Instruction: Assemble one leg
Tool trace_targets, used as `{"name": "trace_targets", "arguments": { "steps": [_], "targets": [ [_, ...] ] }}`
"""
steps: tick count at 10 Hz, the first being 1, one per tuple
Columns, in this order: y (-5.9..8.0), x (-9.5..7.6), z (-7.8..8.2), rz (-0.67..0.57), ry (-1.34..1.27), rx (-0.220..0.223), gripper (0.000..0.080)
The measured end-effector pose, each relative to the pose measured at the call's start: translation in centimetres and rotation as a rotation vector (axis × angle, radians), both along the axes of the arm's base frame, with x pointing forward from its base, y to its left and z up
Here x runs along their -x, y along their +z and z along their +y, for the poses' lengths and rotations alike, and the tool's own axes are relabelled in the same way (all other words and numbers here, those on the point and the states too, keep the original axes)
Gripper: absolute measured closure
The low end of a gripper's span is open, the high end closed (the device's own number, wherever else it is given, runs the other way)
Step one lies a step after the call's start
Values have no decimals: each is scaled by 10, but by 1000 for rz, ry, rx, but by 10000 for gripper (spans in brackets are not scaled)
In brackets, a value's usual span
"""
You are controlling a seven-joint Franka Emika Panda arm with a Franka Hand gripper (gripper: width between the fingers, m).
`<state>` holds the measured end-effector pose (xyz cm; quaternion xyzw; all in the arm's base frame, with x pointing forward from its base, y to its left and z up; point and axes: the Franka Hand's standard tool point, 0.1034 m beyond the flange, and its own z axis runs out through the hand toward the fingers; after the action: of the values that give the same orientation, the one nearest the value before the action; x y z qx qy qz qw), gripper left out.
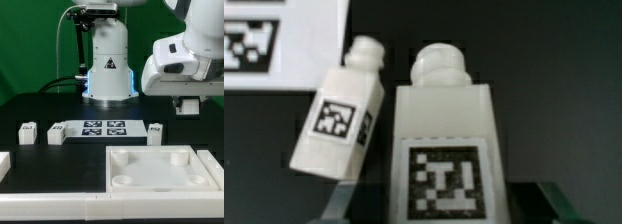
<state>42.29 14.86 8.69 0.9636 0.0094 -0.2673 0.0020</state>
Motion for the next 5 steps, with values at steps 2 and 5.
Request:
{"name": "trace_targets", "arguments": {
  "steps": [2,5],
  "targets": [
    [3,-2,-2,-160,6,-16,508],
    [28,-35,-14,-437,18,-42,508]
  ]
}}
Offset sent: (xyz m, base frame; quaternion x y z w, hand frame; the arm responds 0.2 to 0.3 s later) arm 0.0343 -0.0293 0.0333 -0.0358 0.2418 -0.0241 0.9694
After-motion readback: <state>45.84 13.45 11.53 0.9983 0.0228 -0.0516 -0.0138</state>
